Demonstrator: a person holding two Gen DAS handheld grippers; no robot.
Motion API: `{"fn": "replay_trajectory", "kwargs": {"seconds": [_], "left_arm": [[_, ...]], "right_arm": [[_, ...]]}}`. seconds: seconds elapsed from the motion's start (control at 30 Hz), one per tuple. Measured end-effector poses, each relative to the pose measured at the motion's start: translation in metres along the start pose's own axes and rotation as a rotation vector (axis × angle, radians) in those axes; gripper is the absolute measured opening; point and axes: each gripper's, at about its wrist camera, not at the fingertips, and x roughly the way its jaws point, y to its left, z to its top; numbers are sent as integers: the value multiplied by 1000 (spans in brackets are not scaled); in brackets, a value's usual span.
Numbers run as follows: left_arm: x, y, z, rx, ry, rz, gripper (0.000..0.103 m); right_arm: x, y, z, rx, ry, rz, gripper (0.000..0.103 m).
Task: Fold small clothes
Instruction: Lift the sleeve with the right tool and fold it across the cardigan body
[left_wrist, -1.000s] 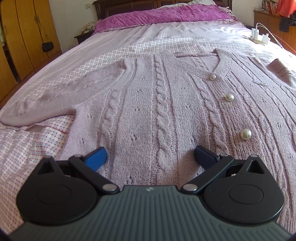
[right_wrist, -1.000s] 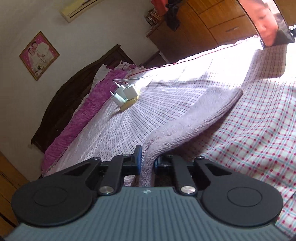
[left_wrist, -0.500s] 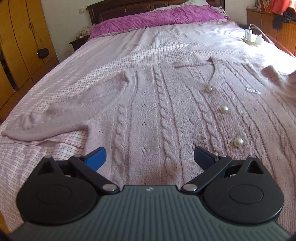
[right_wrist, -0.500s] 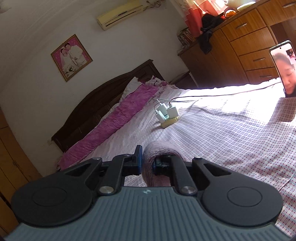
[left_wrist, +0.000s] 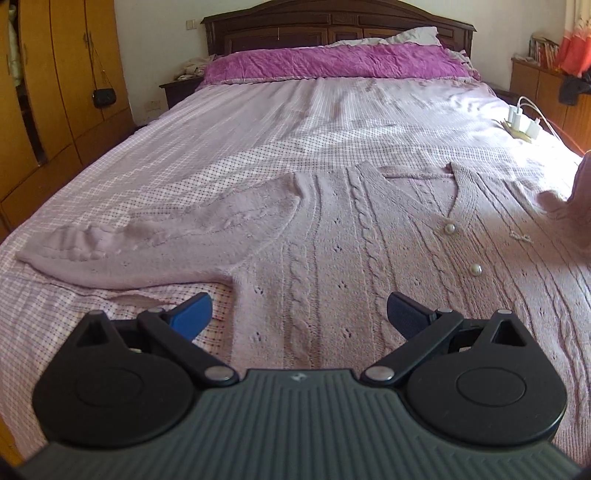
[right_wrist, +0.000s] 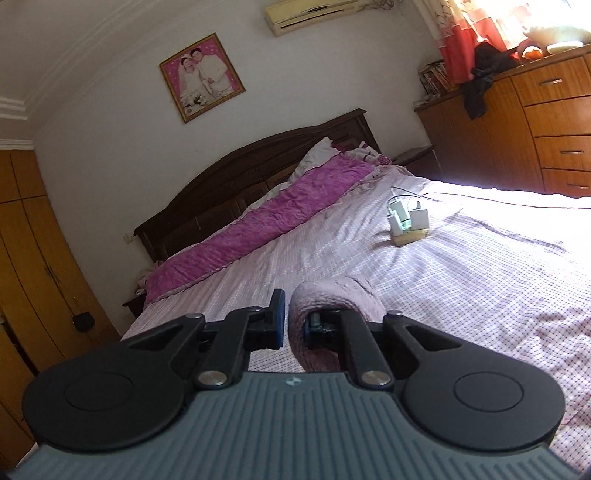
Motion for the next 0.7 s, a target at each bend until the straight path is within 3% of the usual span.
{"fn": "replay_trajectory", "kwargs": {"seconds": [0.17, 0.4, 0.53, 0.7], "left_arm": [[-11, 12, 6, 6, -51, 16, 103], [-8, 37, 3, -56, -43, 24, 103], [-1, 48, -5, -91, -19, 19, 103], [8, 52, -14, -110, 8, 0, 103]], "right_arm": [[13, 65, -26, -94, 29, 61, 11], [51, 133, -99, -157, 145, 101, 11], [80, 148, -151, -193, 245, 119, 11], [118, 140, -206, -139, 398, 123, 11]]}}
